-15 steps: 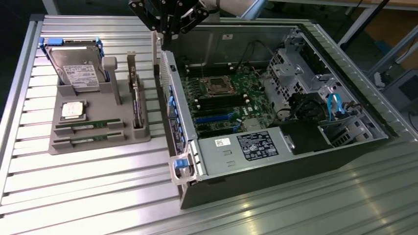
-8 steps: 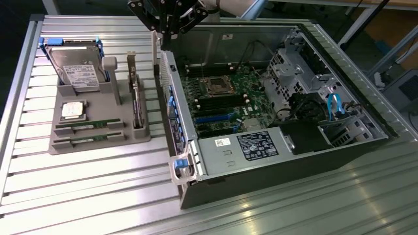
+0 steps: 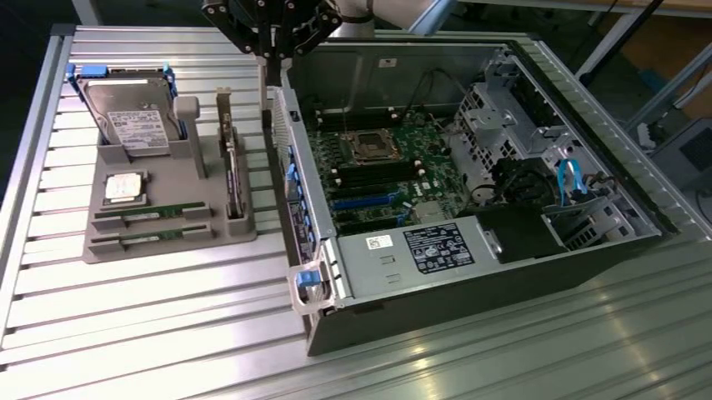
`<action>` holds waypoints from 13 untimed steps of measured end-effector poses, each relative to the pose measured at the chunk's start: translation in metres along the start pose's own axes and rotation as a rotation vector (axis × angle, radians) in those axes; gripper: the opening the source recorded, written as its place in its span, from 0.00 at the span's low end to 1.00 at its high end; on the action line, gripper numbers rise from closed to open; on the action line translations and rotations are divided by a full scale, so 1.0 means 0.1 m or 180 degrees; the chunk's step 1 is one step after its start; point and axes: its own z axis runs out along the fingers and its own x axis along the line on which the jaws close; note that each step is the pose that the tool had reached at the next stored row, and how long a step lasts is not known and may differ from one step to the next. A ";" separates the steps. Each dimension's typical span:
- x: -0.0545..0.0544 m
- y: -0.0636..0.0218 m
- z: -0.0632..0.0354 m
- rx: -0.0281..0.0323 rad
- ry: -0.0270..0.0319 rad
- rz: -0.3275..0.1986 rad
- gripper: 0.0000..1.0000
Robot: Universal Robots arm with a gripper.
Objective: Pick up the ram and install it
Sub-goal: 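Reach for the ram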
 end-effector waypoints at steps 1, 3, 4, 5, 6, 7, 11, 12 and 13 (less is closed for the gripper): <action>0.02 -0.002 0.000 -0.0001 -0.0017 -0.0001 0.10; 0.06 -0.005 0.001 -0.0003 -0.0045 -0.0003 0.10; 0.07 -0.006 0.001 -0.0004 -0.0054 -0.0003 0.10; 0.09 -0.007 0.001 -0.0004 -0.0059 -0.0004 0.10; 0.10 -0.008 0.002 -0.0005 -0.0060 -0.0003 0.10; 0.10 -0.008 0.003 -0.0005 -0.0060 -0.0003 0.10; 0.14 -0.011 0.007 -0.0005 -0.0060 -0.0003 0.10; 0.15 -0.012 0.007 -0.0004 -0.0060 -0.0003 0.10; 0.16 -0.013 0.008 -0.0005 -0.0060 -0.0003 0.10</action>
